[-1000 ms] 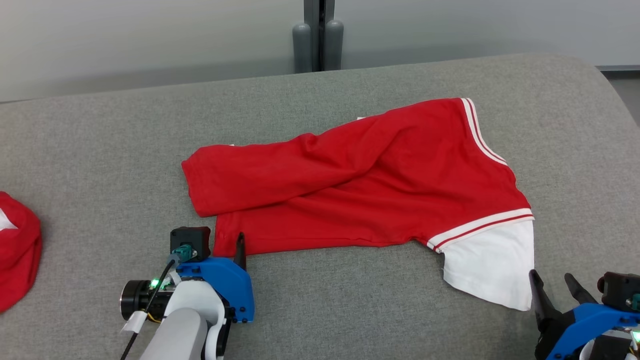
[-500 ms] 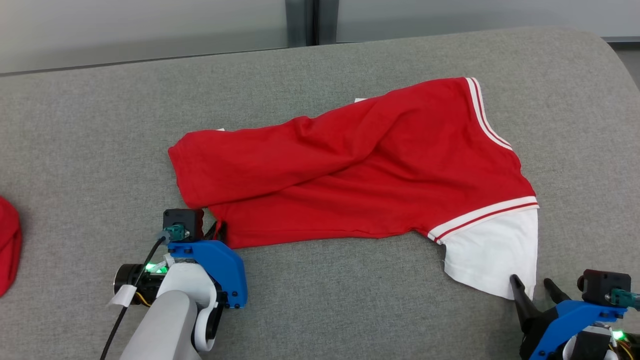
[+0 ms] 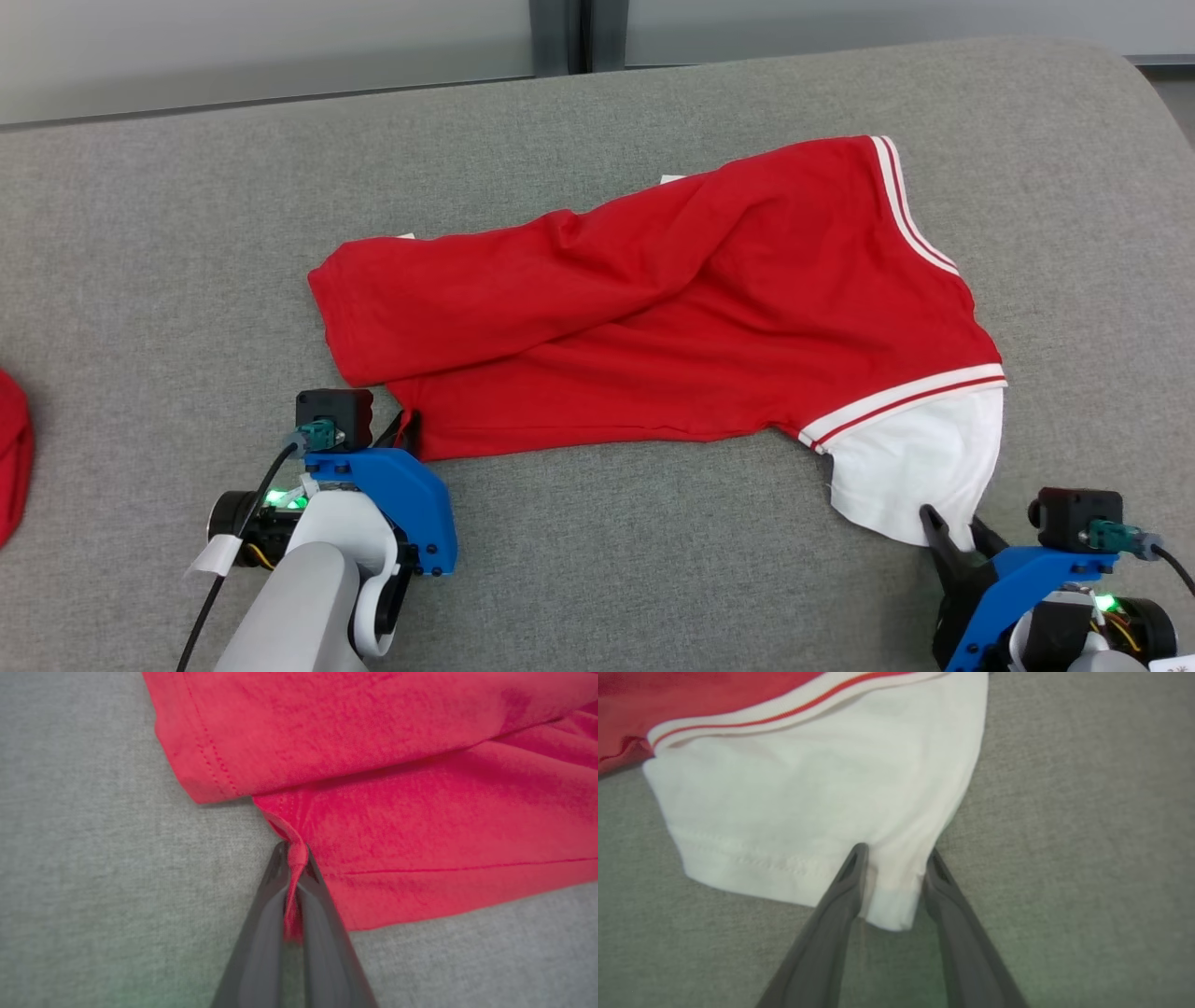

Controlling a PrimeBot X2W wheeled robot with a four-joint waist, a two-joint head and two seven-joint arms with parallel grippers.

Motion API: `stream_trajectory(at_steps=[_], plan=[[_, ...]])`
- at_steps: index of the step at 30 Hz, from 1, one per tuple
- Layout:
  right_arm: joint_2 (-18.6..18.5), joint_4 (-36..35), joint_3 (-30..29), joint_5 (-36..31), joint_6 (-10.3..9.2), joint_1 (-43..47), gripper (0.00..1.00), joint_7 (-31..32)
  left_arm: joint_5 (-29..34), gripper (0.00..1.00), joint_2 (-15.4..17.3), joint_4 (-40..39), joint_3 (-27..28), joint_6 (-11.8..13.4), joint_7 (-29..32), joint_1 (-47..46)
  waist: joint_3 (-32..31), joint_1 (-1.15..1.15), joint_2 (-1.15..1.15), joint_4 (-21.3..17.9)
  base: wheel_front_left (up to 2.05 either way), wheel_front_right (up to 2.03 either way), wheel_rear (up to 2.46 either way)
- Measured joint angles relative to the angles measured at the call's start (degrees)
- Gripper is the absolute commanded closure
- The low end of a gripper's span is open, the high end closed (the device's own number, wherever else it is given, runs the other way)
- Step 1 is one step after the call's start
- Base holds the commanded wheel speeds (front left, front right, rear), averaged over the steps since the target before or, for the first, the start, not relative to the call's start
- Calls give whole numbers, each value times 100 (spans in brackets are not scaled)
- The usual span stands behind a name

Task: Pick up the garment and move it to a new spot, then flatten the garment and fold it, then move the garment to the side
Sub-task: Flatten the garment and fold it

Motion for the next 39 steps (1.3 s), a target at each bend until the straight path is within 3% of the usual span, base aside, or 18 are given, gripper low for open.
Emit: stream_trajectory(at_steps=[7,12,17,22,25,29,30,33,36,39], plan=[[111,0,68,-42,26,-19,100,-235,-78,100,-24,-46,5,0,-219,47,-37,2,3,55,0,0,0],[209,-312,-261,-140,63,-71,100,-605,-441,100,-154,-380,238,-164,-884,281,-115,4,7,32,0,0,0],[198,-1023,-654,-258,63,-112,100,-833,-1291,100,-397,-1223,603,-488,-1393,520,-269,3,6,61,0,0,0],[203,-1790,-787,-397,65,-114,100,-835,-2036,100,-477,-2048,748,-614,-1473,727,-421,3,6,147,0,0,0],[198,-2694,-1022,-570,63,-124,100,-777,-2853,100,-513,-3011,768,-653,-1333,800,-539,2,5,212,0,0,0],[199,-3520,-1118,-817,63,-279,100,-615,-3348,100,-521,-3778,787,-579,-1072,797,-588,1,4,216,0,0,0],[194,-4103,-1109,-1034,63,-542,100,-514,-3609,100,-521,-4259,821,-494,-815,730,-599,1,4,208,0,0,0],[170,-4777,-1068,-1268,64,-1075,100,-417,-3979,100,-499,-4845,921,-328,-442,400,-558,1,2,198,0,0,0],[-154,-4948,-1016,-1374,63,-1712,100,-232,-4283,100,-457,-5086,957,-88,-9,-101,-439,2,2,175,0,0,0],[-457,-4608,-770,-1266,64,-2423,100,12,-4478,100,-378,-4978,935,133,445,-751,-260,2,2,134,0,0,0]])
